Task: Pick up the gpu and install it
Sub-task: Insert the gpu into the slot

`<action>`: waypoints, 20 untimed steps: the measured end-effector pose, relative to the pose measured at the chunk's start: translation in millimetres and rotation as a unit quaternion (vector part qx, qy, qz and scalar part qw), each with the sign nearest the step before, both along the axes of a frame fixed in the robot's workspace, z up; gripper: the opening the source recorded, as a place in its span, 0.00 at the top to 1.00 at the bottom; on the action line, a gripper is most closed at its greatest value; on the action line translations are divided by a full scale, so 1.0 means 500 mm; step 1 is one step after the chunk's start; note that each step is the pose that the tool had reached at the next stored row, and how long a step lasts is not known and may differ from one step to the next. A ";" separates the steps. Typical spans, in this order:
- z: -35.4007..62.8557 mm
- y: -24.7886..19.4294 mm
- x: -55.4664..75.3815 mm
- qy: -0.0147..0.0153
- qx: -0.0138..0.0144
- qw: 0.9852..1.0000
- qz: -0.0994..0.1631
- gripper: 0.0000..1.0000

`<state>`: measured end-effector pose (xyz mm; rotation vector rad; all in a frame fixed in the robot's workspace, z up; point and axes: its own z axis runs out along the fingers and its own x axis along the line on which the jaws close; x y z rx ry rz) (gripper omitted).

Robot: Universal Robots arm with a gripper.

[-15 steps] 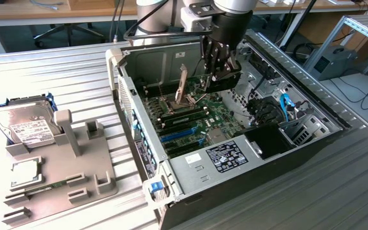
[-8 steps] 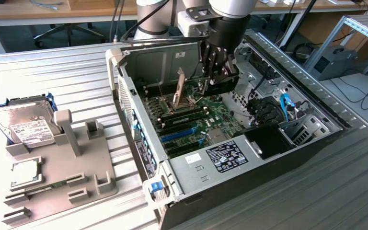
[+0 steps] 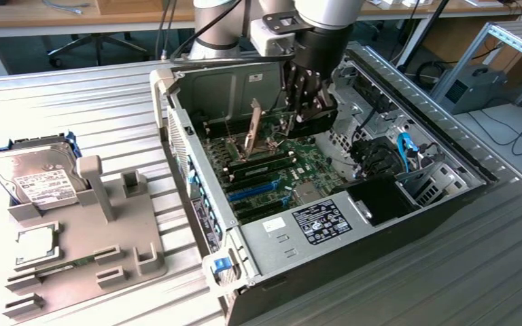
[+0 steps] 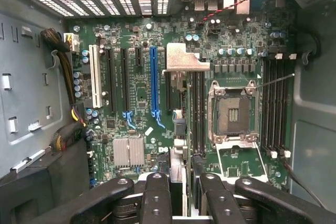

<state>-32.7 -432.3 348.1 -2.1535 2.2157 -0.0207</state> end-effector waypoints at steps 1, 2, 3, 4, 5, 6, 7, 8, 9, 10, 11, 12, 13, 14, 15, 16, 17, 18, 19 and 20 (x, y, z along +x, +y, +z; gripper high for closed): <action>-0.001 -0.0001 0.000 0.000 0.000 1.000 0.000 0.73; -0.002 -0.0001 0.000 0.000 0.000 1.000 0.000 0.73; -0.003 -0.0002 0.000 0.000 0.000 1.000 0.000 0.73; -0.004 -0.0003 0.000 0.000 0.000 1.000 0.000 0.73; -0.005 -0.0003 -0.001 0.000 0.000 1.000 0.000 0.73; -0.006 -0.0004 -0.001 0.000 0.000 1.000 0.000 0.73; -0.008 -0.0004 -0.001 0.000 0.000 1.000 0.000 0.73; -0.009 -0.0004 -0.001 0.000 0.000 1.000 0.000 0.73; -0.011 -0.0004 -0.001 0.000 0.000 1.000 0.000 0.73; -0.012 -0.0005 -0.001 0.000 0.000 1.000 0.000 0.73; -0.013 -0.0005 -0.001 0.000 0.000 1.000 0.000 0.73; -0.014 -0.0005 -0.001 0.000 0.000 1.000 0.000 0.73; -0.015 -0.0005 -0.001 0.000 0.000 1.000 0.000 0.73; -0.016 -0.0005 -0.001 0.000 0.000 1.000 0.000 0.73; -0.017 -0.0005 -0.001 0.000 0.000 1.000 0.000 0.73; -0.018 -0.0005 -0.001 0.000 0.000 1.000 0.000 0.73; -0.019 -0.0005 -0.001 0.000 0.000 1.000 0.000 0.73; -0.020 -0.0005 -0.001 0.000 0.000 1.000 0.000 0.73; -0.022 -0.0005 -0.001 0.000 0.000 1.000 0.000 0.73; -0.023 -0.0005 -0.001 0.000 0.000 1.000 0.000 0.73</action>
